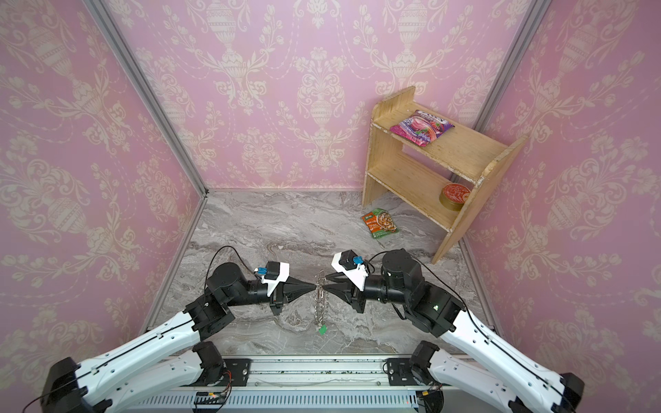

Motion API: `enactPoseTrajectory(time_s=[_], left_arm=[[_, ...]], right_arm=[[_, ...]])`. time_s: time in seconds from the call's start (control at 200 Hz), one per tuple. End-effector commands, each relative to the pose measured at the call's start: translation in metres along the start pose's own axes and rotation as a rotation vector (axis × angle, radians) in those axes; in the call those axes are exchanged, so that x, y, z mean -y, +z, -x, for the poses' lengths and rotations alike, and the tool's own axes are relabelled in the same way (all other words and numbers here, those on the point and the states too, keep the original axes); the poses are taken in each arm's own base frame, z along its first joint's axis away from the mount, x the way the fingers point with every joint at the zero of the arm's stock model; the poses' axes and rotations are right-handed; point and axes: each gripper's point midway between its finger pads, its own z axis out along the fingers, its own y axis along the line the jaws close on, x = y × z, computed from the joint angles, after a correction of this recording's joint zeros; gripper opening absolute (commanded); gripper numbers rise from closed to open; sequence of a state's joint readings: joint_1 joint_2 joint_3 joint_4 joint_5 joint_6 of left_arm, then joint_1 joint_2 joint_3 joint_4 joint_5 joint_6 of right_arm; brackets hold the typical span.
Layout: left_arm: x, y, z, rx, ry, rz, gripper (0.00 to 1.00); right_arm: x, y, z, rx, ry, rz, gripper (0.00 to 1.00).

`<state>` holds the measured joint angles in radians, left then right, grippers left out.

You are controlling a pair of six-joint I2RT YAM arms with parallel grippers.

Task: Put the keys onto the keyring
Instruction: 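Bring the open right gripper back to the plate edge near the red-tagged key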

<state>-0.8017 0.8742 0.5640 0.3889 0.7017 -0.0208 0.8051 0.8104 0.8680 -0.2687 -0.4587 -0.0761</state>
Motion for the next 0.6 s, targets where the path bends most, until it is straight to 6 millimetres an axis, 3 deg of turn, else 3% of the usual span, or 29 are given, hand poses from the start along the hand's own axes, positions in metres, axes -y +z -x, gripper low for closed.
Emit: enactPoseTrajectory(time_s=[0.0,0.595], left_arm=[[0.008,0.0,0.02,0.057,0.036,-0.037,0.0],[0.008,-0.001,0.025,0.066,0.062,-0.035,0.0]], right_arm=[[-0.004,0.003,0.001,0.017,0.007,0.039,0.24],[-0.009,0.007,-0.011,-0.016,0.044,0.082,0.14]])
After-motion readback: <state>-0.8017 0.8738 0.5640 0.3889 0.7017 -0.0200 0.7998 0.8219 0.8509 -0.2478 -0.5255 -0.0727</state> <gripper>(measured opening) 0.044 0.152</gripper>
